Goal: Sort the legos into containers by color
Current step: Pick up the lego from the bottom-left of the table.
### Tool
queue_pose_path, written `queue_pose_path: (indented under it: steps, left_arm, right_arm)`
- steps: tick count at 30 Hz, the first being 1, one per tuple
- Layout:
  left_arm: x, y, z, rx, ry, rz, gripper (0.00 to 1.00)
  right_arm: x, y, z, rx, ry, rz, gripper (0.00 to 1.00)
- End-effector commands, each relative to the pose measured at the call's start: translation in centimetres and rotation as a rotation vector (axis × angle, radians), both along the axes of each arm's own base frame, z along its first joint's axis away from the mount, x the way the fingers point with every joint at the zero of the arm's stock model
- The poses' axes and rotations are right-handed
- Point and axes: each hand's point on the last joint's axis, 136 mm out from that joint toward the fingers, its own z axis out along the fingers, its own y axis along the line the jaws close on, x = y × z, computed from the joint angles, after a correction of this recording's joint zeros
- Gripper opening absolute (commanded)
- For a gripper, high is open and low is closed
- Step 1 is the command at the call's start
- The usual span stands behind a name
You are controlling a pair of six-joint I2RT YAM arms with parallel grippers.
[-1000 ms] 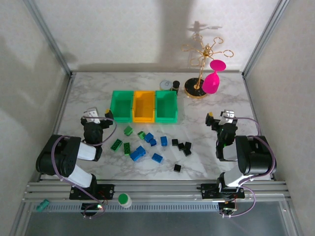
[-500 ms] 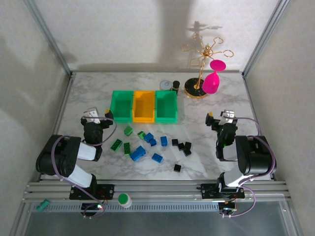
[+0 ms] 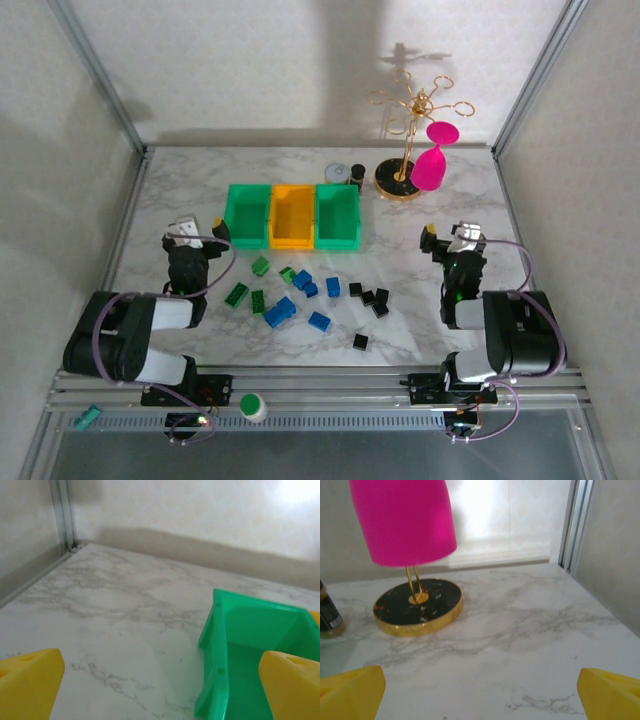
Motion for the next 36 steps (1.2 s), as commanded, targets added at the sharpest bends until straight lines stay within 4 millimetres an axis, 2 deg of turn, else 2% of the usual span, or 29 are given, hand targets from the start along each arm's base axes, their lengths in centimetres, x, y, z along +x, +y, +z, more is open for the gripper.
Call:
queue_pose_path:
  steps: [1,4,5,7,11,14,17,23,26,31,36]
  left_arm:
    - [-0.3,0.3,1.5,-0.011,0.000,0.025,0.99]
    - [-0.7,0.3,3.6,-0.063,-0.034,0.026,0.99]
    - [-0.8,0.4,4.2,-0.094,-0.043,0.031,0.99]
    - [-1.0,1.2,5.5,-0.192,-0.038,0.085,0.99]
    - [-1.4,1.7,7.7,-0.347,-0.071,0.130,0.99]
    - [-1.9,2.0,8.2,-0.446,-0.088,0.156,0.99]
    - [-2.0,1.2,8.7,-0.487,-0.062,0.110,0.99]
    - [-2.9,-1.0,6.4,-0.473,0.146,0.052,0.99]
    - [-4.3,-2.1,5.2,-0.433,0.228,0.033,0.99]
    - [-6.2,-5.0,3.6,-0.414,0.340,-0.044,0.99]
    - [-7.9,-6.7,0.1,-0.417,0.505,-0.044,0.99]
  right_arm:
    - [0.2,-1.1,2.1,0.016,-0.020,-0.065,0.99]
    - [-0.7,-1.9,5.1,0.126,-0.116,-0.114,0.99]
    - [-0.3,-1.8,6.5,0.154,-0.132,-0.105,0.99]
    - [0.5,-1.0,7.5,0.218,-0.070,-0.071,0.99]
    - [0.6,0.6,7.8,0.313,-0.004,0.001,0.99]
    - [-0.3,1.0,7.8,0.407,-0.003,0.016,0.99]
    - [-0.9,1.9,7.5,0.459,0.029,0.057,0.99]
    - [-3.0,3.0,7.2,0.486,0.006,0.104,0.99]
    - [-3.3,3.4,5.7,0.484,0.125,0.048,0.99]
    - [-3.5,7.2,3.9,0.479,0.312,0.126,0.99]
    - [-4.7,13.0,3.0,0.478,0.401,0.265,0.99]
